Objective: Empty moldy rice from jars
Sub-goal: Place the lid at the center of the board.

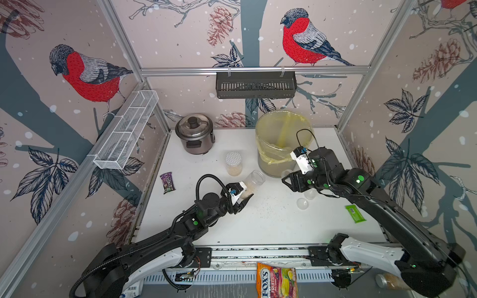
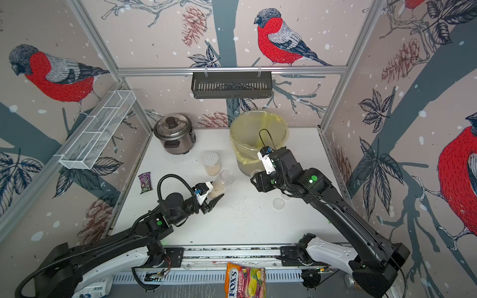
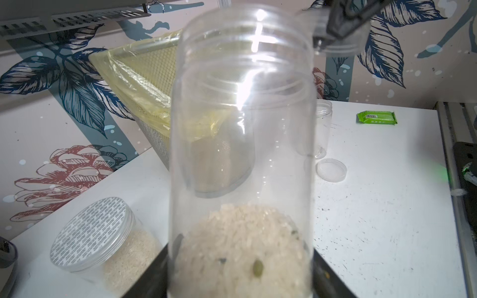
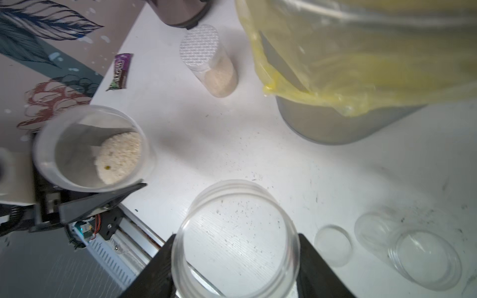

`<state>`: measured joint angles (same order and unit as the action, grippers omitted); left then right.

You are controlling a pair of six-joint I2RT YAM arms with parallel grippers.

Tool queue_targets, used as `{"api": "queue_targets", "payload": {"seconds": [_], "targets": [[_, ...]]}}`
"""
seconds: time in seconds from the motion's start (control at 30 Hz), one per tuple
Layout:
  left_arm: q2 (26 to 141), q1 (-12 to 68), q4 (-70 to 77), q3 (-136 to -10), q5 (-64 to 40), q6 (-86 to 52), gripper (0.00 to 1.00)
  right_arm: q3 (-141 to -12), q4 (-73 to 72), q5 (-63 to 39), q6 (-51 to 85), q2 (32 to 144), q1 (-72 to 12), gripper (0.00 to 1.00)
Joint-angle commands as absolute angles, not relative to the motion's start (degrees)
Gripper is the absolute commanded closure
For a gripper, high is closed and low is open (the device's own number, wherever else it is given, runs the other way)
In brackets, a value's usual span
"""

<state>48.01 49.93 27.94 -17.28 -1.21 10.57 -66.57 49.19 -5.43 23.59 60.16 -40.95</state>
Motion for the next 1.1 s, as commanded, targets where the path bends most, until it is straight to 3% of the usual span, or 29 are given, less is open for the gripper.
{"api": "queue_targets", "payload": {"seconds": [0.0,0.27,0.47,0.77,1.07], "targets": [[46.79,49.84,29.02,-17.14,0.73,9.24,1.0,-59.6,43.57,-0.04,33.15,58.58,-43.53,0.73],[42.12,49.83,29.62,-15.29,4.21,8.42,1.0,-46.32,35.99,10.51,43.77,60.34,-47.02,0.7],[42.3,49.84,29.99,-15.28,4.58,8.18,1.0,-41.03,32.17,12.39,47.33,64.42,-47.76,0.69],[43.55,49.83,30.6,-15.47,4.06,7.53,1.0,-41.13,27.55,13.54,48.34,73.56,-49.89,0.68],[43.43,49.84,30.34,-15.25,3.78,7.12,1.0,-41.13,24.96,13.03,49.55,80.66,-52.4,0.61]]}}
